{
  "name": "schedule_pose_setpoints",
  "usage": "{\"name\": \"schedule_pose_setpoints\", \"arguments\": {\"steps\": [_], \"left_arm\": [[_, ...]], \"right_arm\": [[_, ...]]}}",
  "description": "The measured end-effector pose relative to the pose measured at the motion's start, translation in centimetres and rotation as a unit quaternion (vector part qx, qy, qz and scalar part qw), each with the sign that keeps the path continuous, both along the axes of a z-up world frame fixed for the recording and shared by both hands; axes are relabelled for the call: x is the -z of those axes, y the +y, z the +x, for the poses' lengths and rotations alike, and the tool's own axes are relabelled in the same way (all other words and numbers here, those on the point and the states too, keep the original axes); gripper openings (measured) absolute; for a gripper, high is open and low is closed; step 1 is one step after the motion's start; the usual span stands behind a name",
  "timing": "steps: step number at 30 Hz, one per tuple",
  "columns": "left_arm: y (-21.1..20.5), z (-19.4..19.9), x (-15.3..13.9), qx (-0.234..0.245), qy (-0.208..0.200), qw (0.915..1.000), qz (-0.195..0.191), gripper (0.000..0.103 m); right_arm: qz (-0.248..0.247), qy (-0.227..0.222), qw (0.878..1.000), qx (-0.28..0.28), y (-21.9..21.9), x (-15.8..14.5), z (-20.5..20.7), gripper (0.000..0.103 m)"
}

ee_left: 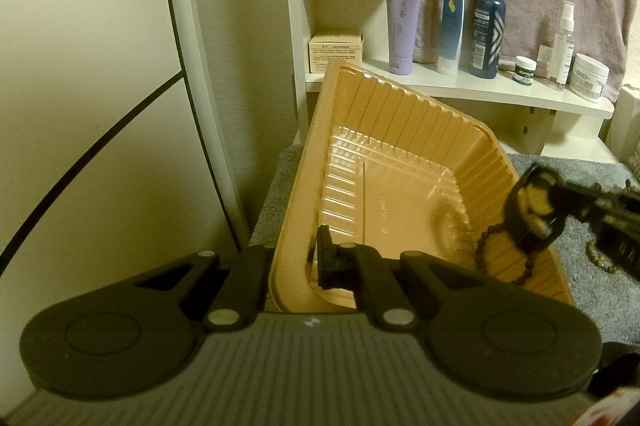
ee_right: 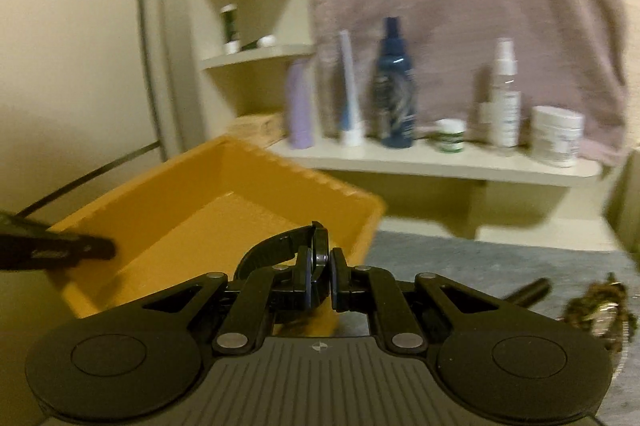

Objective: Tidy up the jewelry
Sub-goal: 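Carry the black band into the tray and open the right tool, then move the right tool back over the jewelry pile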

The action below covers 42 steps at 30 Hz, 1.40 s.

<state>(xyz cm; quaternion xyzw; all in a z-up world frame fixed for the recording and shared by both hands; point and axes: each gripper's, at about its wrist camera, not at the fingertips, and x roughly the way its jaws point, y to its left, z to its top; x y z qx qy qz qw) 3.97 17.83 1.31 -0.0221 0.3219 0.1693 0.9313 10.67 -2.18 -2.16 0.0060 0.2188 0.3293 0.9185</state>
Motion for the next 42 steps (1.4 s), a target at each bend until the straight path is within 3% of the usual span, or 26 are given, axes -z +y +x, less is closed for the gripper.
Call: {"name": "schedule_pose_setpoints", "arguments": {"steps": [12, 18, 28, 37, 42], "left_arm": [[0.0, 0.1, -0.1, 0.002, 0.000, 1.0000, -0.003, 0.005], [-0.1, 0.2, -0.1, 0.001, 0.000, 1.0000, -0.003, 0.005], [0.0, 0.1, 0.0, 0.006, 0.000, 1.0000, -0.008, 0.005], [-0.1, 0.2, -0.2, 0.006, 0.002, 1.0000, -0.006, 0.005], [-0.2, 0.3, -0.3, 0.007, 0.004, 1.0000, -0.003, 0.005]], "right_arm": [[-0.011, 0.034, 0.998, -0.051, 1.7, 1.5, -0.2, 0.009], [-0.009, 0.010, 0.999, -0.032, 1.0, 0.8, -0.5, 0.013], [-0.015, 0.009, 0.995, 0.095, -4.6, 1.6, 0.0, 0.018], [-0.023, 0.046, 0.971, 0.235, -12.3, 4.0, 1.2, 0.022], [-0.010, 0.066, 0.958, 0.277, -15.6, 4.9, 1.8, 0.022]]}}
